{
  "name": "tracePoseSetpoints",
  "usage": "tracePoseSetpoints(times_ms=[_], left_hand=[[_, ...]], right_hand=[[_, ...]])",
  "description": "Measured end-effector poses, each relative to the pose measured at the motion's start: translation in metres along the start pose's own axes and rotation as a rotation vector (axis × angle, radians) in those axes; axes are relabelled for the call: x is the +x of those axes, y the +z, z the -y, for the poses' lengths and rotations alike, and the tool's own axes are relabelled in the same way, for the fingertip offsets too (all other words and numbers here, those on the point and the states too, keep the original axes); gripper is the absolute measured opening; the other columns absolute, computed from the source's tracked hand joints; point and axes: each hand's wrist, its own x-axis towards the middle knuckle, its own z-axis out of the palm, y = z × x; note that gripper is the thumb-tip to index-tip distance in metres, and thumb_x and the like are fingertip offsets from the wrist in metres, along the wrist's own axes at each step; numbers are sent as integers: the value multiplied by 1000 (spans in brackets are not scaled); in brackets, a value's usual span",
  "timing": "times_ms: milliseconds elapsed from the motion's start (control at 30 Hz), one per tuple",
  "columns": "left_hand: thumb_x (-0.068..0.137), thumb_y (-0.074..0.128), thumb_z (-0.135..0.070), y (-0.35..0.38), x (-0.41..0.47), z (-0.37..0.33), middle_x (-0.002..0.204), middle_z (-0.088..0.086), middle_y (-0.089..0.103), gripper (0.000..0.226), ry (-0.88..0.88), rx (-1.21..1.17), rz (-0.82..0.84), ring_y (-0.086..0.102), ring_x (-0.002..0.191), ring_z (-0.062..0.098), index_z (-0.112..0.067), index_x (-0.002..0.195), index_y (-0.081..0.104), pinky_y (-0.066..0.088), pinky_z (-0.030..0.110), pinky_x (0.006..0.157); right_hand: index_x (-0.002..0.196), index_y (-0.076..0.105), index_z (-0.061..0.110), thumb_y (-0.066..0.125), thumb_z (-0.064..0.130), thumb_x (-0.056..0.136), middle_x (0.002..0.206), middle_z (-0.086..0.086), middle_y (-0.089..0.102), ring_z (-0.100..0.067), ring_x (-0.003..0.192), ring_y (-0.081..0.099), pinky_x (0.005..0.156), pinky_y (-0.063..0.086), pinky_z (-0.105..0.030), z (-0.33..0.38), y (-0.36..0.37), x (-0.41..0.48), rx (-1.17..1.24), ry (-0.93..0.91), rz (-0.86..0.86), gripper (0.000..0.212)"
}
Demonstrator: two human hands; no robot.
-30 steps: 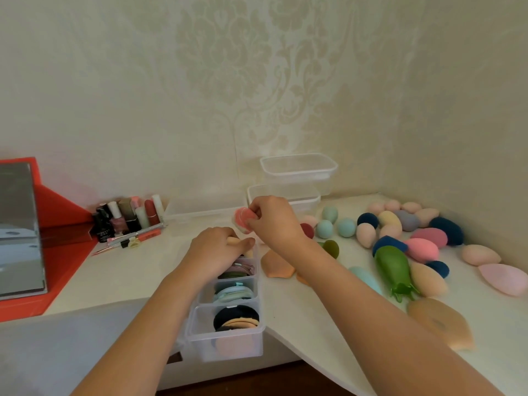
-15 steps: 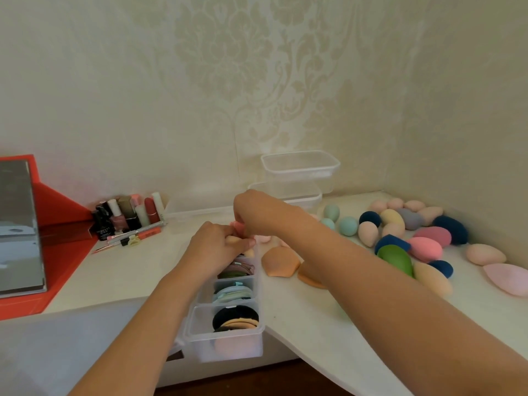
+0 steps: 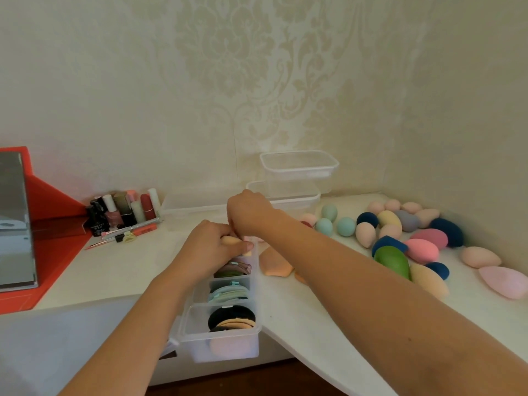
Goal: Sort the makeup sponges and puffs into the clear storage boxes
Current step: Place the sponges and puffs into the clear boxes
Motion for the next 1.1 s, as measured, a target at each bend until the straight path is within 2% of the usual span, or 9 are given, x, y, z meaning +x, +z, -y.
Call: tracePoseSetpoints(times_ms=[67,267,433,533,600,733,833,967,1100], left_hand=[[76,74,-35,0,0,1,68,-4,69,14,-14,-7,3,61,62,5,-21,77,73,37,16,51],[72,77,-34,-2,1,1,65,-5,68,14,-44,-10,-11,62,63,6,-20,73,73,38,17,53],[71,78,-41,0,1,-3,65,-13,63,16,-105,-5,-62,56,63,0,-28,75,68,35,15,50],[69,78,-44,0,0,-2,67,-7,66,24,-121,-8,-78,58,63,3,-23,78,72,35,19,51],[69,79,-43,1,-1,-2,67,-8,66,24,-106,-19,-85,58,63,4,-22,80,73,36,18,52],[66,82,-35,0,-3,-2,86,-8,61,26,-53,-31,-148,55,76,8,-20,86,73,33,10,59],[66,82,-34,0,-4,-1,92,-6,58,27,-40,-37,-142,53,76,6,-22,85,66,32,12,59],[66,80,-38,1,0,5,85,-9,64,29,-71,-54,-86,56,74,1,-25,87,65,38,20,58],[68,79,-40,3,3,8,84,-11,62,29,-55,-34,-65,56,77,5,-23,88,66,45,23,65]], right_hand=[[64,43,12,57,9,83,75,1,42,-24,103,49,77,30,-31,4,3,4,-30,-7,-15,24],[88,67,13,53,15,88,94,-5,49,-26,103,46,81,29,-34,-3,10,-5,-38,-125,-93,15],[62,43,12,57,6,86,67,0,42,-25,84,46,87,37,-40,3,-5,4,-113,-52,213,28],[86,64,12,65,11,82,76,0,54,-23,84,53,79,45,-32,2,-19,11,-135,-82,422,4],[104,67,12,66,16,84,89,-1,56,-22,89,54,86,47,-32,3,-20,15,-185,-90,476,21],[100,62,10,60,11,87,80,-2,50,-24,85,50,84,43,-35,9,-15,18,-233,-74,463,13],[99,60,10,54,9,89,93,-5,54,-25,89,52,86,43,-33,8,-17,18,-219,-79,503,11],[113,66,7,56,15,91,104,-4,63,-21,101,56,83,41,-27,-10,-18,11,-1,-90,498,25],[90,77,18,74,28,79,87,2,72,-13,81,63,72,47,-22,-37,-27,-16,520,3,175,15]])
